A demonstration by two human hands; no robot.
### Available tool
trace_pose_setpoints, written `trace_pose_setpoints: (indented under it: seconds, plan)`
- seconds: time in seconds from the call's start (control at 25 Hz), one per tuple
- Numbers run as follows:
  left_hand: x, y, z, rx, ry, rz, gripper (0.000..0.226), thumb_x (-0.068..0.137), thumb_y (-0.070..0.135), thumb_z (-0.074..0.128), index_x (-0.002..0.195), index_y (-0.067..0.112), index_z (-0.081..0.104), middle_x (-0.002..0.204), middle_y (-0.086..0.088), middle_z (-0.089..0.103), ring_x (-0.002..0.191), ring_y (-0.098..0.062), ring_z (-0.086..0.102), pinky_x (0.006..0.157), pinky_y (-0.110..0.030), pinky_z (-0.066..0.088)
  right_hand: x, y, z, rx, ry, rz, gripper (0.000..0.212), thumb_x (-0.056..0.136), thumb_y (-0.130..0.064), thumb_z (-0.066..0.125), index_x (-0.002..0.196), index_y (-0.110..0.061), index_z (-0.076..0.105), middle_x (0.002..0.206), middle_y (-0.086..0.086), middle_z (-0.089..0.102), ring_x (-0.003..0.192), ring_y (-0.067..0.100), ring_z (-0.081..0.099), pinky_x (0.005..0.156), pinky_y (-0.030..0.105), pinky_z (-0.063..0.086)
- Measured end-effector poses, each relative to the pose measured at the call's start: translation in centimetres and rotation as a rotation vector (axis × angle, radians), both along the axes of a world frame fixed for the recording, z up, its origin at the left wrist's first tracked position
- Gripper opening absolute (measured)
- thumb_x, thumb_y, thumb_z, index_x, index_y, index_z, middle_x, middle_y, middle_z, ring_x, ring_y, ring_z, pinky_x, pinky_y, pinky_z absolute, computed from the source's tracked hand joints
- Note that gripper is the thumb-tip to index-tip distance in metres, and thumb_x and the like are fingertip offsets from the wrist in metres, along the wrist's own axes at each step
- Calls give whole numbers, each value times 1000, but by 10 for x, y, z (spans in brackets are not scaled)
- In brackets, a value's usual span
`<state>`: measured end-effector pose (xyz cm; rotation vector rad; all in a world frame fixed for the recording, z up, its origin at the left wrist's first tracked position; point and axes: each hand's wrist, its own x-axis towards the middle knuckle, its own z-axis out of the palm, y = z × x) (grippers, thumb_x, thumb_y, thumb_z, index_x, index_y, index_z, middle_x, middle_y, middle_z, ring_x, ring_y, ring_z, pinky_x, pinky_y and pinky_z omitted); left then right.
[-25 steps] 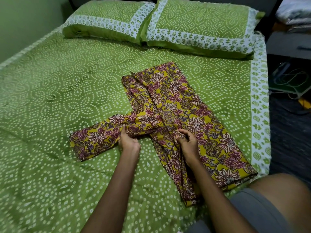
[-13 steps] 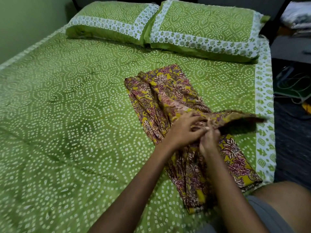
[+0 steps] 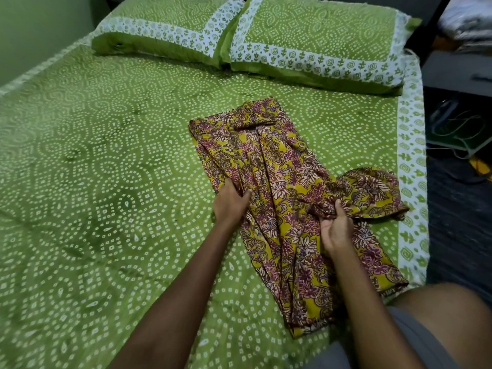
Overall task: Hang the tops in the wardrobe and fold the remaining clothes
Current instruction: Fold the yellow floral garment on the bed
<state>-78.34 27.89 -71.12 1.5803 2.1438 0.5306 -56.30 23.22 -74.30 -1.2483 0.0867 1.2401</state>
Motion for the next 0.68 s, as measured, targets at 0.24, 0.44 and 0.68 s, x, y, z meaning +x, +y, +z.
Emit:
trace_pose_setpoints:
  seconds: [0.24,0.44,0.68]
  plan:
    - [-20,11,-4,172,-224,262,24,94,23,54,103,2,58,88,-8,61,70,-14,55,55,-21,43,2,0,-6,-13,-12,-17,58,92,-31,57,131,8,38,129,15,47,108,20,55,80,26,52]
    - [-13,5,-9,184,-681,658,17,96,18,48,83,9,54,71,3,49,67,-15,47,45,-16,33,3,1,-6,23,13,-23,51,92,-29,57,128,3,41,125,12,45,87,11,52,55,12,49]
    - [-30,29,2,93,-434,385,30,85,23,68,104,4,55,99,-12,64,75,-19,60,62,-30,51,7,2,-13,26,31,39,33,93,-28,56,112,-2,47,114,10,50,75,7,49,44,7,43]
